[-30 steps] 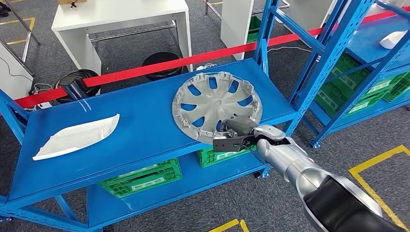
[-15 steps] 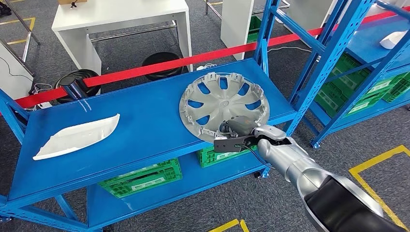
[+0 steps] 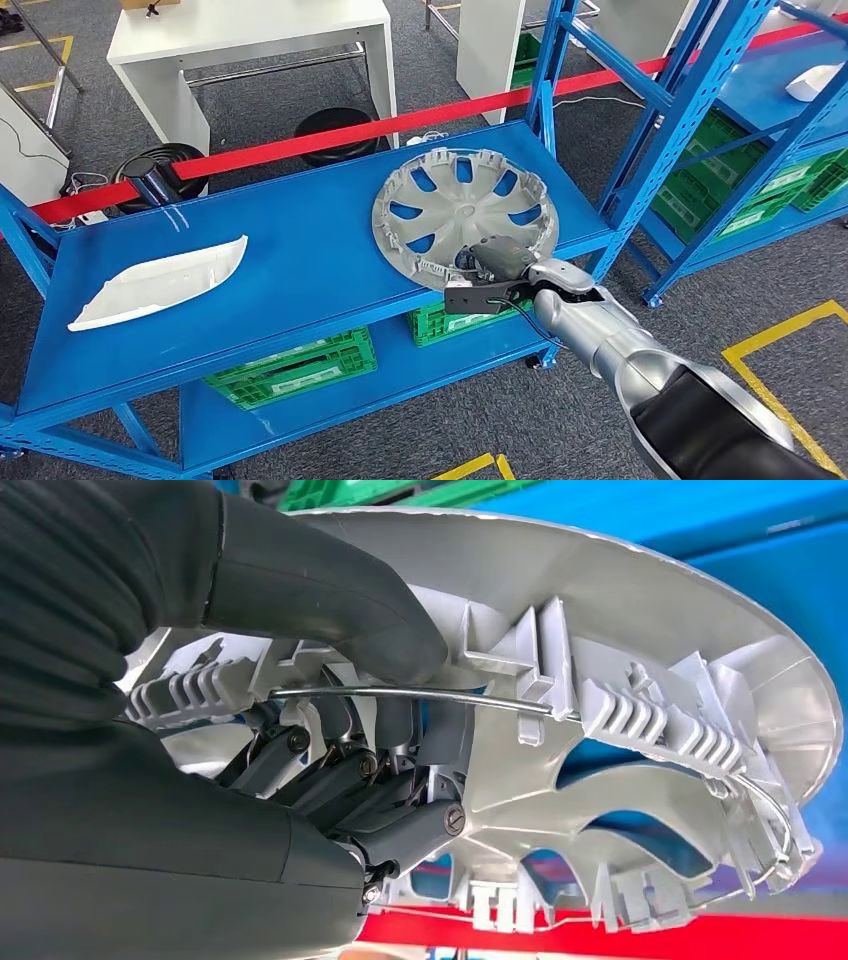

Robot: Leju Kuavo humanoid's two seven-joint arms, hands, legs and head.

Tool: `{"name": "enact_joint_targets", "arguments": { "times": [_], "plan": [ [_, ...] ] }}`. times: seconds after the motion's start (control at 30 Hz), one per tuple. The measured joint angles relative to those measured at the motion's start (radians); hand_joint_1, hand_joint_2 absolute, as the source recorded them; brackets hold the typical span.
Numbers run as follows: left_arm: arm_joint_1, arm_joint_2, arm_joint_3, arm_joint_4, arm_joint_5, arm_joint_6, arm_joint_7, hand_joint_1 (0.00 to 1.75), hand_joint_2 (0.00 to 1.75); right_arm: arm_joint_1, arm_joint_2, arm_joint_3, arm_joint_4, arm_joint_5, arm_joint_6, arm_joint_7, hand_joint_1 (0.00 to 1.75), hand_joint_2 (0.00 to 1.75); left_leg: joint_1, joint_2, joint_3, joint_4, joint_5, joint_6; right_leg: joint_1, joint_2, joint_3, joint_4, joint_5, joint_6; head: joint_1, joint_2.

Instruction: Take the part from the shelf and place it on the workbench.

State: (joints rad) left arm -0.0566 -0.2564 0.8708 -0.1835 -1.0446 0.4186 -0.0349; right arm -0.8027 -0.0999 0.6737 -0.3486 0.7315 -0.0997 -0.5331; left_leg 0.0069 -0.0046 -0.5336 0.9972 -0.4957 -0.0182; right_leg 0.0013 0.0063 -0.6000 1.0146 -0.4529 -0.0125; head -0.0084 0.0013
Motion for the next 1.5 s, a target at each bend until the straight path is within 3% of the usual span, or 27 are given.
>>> {"name": "enact_joint_targets", "arguments": {
  "times": [0.27,0.37,0.57,0.73,1.0,1.2,1.4,1.5],
  "plan": [
    [0.0,0.001,-0.001,0.0,0.0,0.023,0.015,0.0,1.75,0.075,-0.012,-0.051,-0.058,-0.095,-0.122,-0.077,1.75,1.75,0.0,0.0,0.0,0.0,0.0,0.0,0.0,0.0,0.0,0.0,0.0,0.0,0.0,0.0],
    [0.0,0.002,-0.001,0.0,-0.002,0.022,0.023,0.0,1.75,0.131,-0.035,-0.1,-0.153,-0.147,-0.154,-0.099,1.75,1.75,0.0,0.0,0.0,0.0,0.0,0.0,0.0,0.0,0.0,0.0,0.0,0.0,0.0,0.0],
    [0.002,0.008,0.0,0.0,0.002,0.02,0.017,0.0,1.75,0.251,-0.105,-0.25,-0.486,-0.222,-0.115,-0.077,1.75,1.75,0.0,0.0,-0.001,0.0,-0.001,0.001,0.0,-0.001,-0.001,0.0,0.0,0.0,0.0,0.0],
    [0.002,0.01,0.002,0.0,0.012,0.021,0.02,0.0,1.75,0.297,-0.13,-0.328,-0.687,-0.202,-0.111,-0.068,1.75,1.75,0.0,0.0,-0.002,0.0,-0.001,0.001,0.0,-0.001,-0.001,0.0,0.0,0.0,0.0,0.0],
    [0.001,0.01,0.004,0.0,0.0,-0.001,0.046,0.0,1.75,0.367,-0.15,-0.396,-1.01,-0.142,-0.051,-0.014,1.75,1.75,0.0,0.0,-0.002,0.0,-0.002,0.001,0.0,-0.001,-0.001,0.0,-0.001,0.001,0.0,0.0],
    [0.001,0.01,0.004,0.0,0.0,-0.001,0.046,0.0,1.75,0.427,-0.159,-0.435,-1.176,-0.104,-0.056,-0.005,1.75,1.75,-0.001,0.0,-0.002,0.001,-0.003,0.002,-0.001,-0.001,-0.001,-0.001,-0.001,0.001,0.0,0.0],
    [0.001,0.01,0.004,0.0,0.004,0.006,0.057,0.0,1.75,0.461,-0.159,-0.441,-1.297,-0.092,-0.02,0.003,1.75,1.75,-0.007,0.0,-0.004,0.007,-0.008,0.014,-0.007,-0.001,0.0,-0.002,0.0,0.01,0.0,0.0],
    [-0.001,0.009,0.005,0.0,0.006,0.004,0.062,0.0,1.75,0.472,-0.16,-0.442,-1.335,-0.098,0.0,0.005,1.75,1.75,-0.002,0.002,0.001,-0.008,0.008,0.022,-0.007,0.0,-0.001,-0.002,0.0,0.021,0.0,0.0]
  ]
}}
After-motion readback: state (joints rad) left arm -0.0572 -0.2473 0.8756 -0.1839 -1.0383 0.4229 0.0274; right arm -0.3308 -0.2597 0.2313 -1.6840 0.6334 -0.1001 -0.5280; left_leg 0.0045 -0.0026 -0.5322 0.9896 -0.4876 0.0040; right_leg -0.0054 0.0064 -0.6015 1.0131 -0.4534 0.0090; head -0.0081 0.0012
